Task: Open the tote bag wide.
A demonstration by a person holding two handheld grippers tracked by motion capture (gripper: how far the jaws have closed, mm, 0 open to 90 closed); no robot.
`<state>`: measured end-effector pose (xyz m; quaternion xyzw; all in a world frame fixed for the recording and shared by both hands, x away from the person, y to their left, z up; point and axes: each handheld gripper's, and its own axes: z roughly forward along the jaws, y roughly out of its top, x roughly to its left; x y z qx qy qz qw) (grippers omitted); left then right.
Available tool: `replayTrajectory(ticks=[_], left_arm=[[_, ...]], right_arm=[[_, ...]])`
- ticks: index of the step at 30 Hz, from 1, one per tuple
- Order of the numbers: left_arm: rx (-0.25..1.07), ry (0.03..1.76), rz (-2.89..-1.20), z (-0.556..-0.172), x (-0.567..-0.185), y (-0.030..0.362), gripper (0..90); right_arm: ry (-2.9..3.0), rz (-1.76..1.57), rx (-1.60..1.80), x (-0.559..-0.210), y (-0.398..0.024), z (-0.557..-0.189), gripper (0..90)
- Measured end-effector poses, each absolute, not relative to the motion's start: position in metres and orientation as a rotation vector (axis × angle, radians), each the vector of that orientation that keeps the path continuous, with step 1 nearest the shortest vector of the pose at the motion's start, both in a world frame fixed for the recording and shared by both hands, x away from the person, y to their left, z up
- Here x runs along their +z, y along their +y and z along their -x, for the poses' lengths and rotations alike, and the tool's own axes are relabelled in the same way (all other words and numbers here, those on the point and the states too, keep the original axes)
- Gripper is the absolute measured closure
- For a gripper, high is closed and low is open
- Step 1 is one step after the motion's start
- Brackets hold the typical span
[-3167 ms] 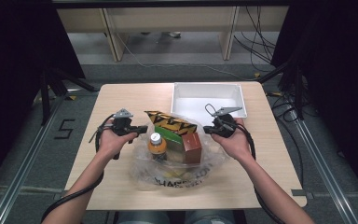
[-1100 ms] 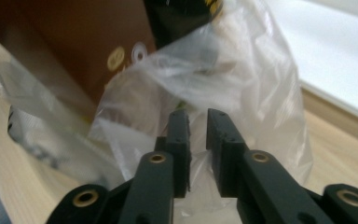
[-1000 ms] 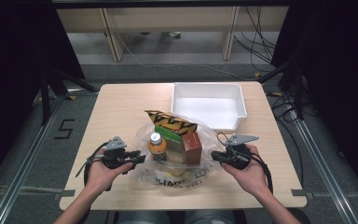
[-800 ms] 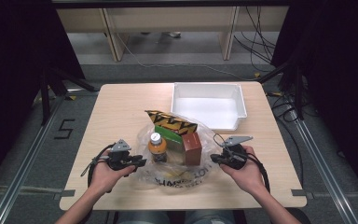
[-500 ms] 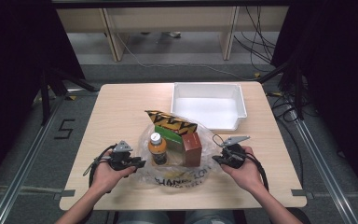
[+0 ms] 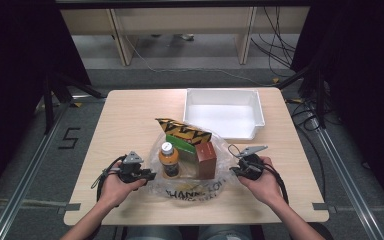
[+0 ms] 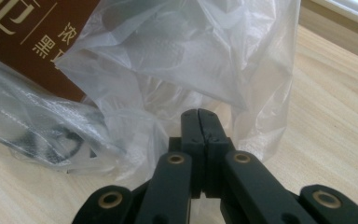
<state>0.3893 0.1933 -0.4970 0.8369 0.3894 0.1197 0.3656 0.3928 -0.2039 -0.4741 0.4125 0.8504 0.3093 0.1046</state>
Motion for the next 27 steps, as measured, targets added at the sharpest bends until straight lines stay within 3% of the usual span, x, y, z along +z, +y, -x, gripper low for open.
replayTrajectory(ticks=[12,19,27], left_arm=[[0.309,1.024,-2.134,-0.387,-0.496,0.194,67.5],[0.335,1.008,-2.043,-0.374,-0.471,0.201,54.0],[0.356,0.984,-1.954,-0.369,-0.447,0.205,45.8]], right_arm=[[2.497,-1.261,0.934,-0.475,-0.204,-0.392,89.5],[2.433,-1.164,1.008,-0.449,-0.207,-0.382,73.6],[2.374,-1.122,1.114,-0.414,-0.209,-0.374,68.3]])
